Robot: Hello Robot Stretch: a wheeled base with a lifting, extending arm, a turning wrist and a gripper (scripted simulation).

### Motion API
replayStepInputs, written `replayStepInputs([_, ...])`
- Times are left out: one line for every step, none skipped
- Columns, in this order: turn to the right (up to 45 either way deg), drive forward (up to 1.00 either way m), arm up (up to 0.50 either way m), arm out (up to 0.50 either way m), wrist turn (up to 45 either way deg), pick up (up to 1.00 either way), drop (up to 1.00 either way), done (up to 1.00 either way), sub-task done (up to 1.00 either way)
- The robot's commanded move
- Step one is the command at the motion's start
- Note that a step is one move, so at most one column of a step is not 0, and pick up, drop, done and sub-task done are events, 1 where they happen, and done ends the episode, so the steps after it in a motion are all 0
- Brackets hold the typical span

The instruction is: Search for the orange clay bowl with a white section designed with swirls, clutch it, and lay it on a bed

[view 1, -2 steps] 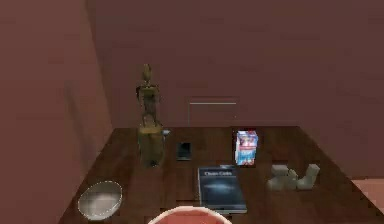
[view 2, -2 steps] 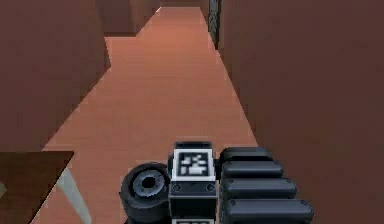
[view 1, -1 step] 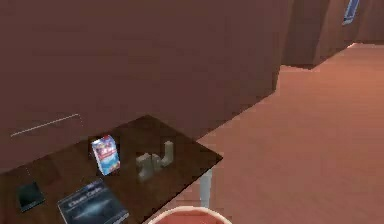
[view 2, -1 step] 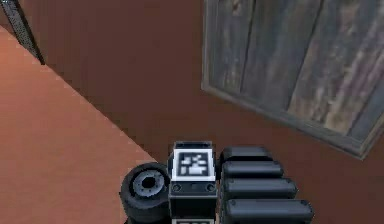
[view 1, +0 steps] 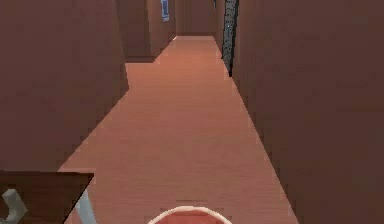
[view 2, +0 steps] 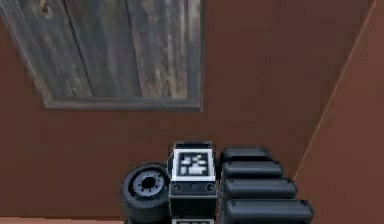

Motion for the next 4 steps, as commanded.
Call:
replayStepInputs([0.0,1.0,0.0,0.0,0.0,0.0,0.0,0.0,0.0])
replayStepInputs([36.0,0.0,0.0,0.0,0.0,0.0,0.0,0.0,0.0])
replayStepInputs([0.0,0.05,0.0,0.0,0.0,0.0,0.0,0.0,0.0])
replayStepInputs([-45.0,0.0,0.0,0.0,0.0,0.0,0.0,0.0,0.0])
